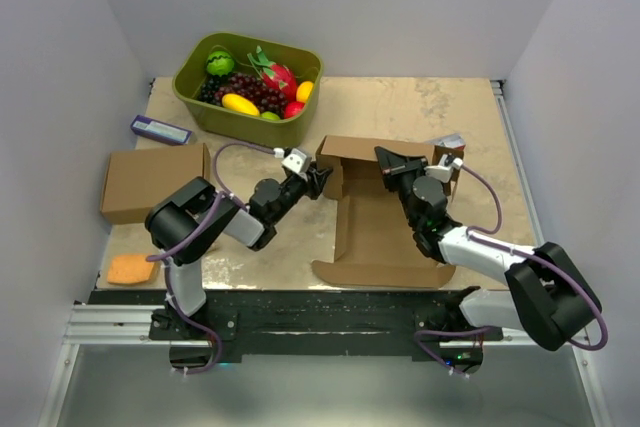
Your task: Fold the paper box
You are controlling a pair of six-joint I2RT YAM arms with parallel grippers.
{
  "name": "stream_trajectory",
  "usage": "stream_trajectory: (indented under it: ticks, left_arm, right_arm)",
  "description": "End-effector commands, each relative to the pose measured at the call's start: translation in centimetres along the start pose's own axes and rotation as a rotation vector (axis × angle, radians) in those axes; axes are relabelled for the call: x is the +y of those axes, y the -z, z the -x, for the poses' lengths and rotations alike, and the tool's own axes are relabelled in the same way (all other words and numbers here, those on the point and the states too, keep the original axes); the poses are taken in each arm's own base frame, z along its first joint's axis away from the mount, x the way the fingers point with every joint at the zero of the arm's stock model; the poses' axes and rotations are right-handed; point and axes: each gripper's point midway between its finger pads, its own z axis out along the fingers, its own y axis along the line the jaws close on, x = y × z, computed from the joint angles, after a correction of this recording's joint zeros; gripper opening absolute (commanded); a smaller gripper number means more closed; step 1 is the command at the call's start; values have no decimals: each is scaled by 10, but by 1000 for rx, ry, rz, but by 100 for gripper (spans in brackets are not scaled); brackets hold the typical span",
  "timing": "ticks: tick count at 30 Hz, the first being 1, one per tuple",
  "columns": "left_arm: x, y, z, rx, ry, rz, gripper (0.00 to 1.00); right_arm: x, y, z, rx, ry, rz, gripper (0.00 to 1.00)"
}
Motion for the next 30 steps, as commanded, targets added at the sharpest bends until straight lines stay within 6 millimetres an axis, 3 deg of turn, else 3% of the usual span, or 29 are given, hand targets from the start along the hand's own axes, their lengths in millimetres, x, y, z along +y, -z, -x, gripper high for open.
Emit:
stream_trajectory:
  ticks: [1, 19, 26, 29, 30]
  left_arm:
    - [3, 4, 74, -280, -48, 142, 0]
    - [24, 21, 81, -258, -185, 510, 0]
    - [28, 24, 77, -242, -207, 549, 0]
    - [19, 24, 73, -235, -218, 497, 0]
    - [3, 20, 78, -272, -226, 391, 0]
  right_arm:
    - [-74, 39, -74, 338, 105, -209, 0]
    - [-83, 55, -83, 352, 117, -242, 0]
    - [-81, 57, -88, 360, 116, -240, 0]
    - [-81, 57, -90, 364, 114, -236, 0]
    - [-79, 56, -90, 364, 108, -228, 0]
